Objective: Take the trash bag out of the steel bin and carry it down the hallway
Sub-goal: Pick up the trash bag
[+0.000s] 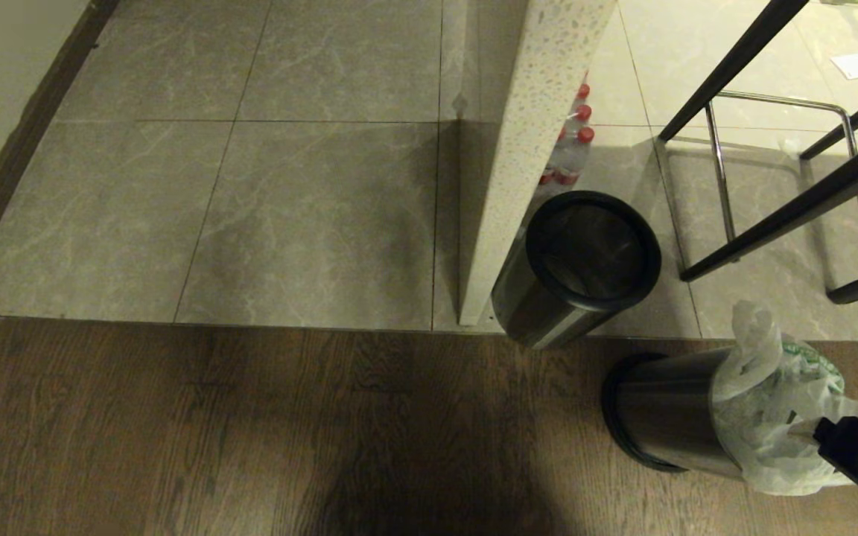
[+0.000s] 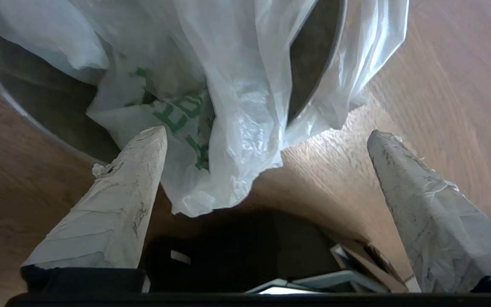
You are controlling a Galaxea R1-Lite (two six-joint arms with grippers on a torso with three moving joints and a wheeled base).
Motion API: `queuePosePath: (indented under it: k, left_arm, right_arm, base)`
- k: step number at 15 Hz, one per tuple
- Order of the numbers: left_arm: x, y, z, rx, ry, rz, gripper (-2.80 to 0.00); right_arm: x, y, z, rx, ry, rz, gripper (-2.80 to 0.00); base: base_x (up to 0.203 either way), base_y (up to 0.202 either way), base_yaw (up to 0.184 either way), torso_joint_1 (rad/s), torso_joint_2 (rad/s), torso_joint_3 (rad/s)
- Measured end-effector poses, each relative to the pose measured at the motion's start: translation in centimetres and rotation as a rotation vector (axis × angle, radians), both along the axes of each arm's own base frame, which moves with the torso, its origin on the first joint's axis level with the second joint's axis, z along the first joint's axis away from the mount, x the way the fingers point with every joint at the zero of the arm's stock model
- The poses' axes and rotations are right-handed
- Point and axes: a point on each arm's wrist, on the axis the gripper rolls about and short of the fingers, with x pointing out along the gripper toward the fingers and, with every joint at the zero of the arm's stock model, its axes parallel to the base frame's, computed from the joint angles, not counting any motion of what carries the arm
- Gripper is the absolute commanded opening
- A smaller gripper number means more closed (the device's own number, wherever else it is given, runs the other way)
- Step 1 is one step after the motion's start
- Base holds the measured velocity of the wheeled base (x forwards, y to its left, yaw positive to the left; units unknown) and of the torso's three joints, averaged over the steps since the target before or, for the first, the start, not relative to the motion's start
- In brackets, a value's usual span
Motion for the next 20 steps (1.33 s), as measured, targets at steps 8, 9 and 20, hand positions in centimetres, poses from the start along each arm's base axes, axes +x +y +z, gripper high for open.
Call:
queuePosePath:
  k: [8,9,20]
  left_arm:
    - [0.0,0.0,0.0,0.0,0.0,0.0,-2.8]
    - [0.0,0.0,0.0,0.0,0.0,0.0,-2.8]
    - [0.0,0.0,0.0,0.0,0.0,0.001,-2.8]
  right_arm:
    - [1.4,-0.8,-0.6,0.037,-0.033,0.005,0.0]
    - [1.5,-0.9,-0.7,0.039,-0.028,0.005,0.0]
    - [5.2,-1.8,-0.5,0.055,-0.171,0.086,0.0]
  base:
    - [0.0,0.0,0.0,0.0,0.0,0.0]
    - [0.0,0.0,0.0,0.0,0.0,0.0]
    - [0.0,0.0,0.0,0.0,0.0,0.0]
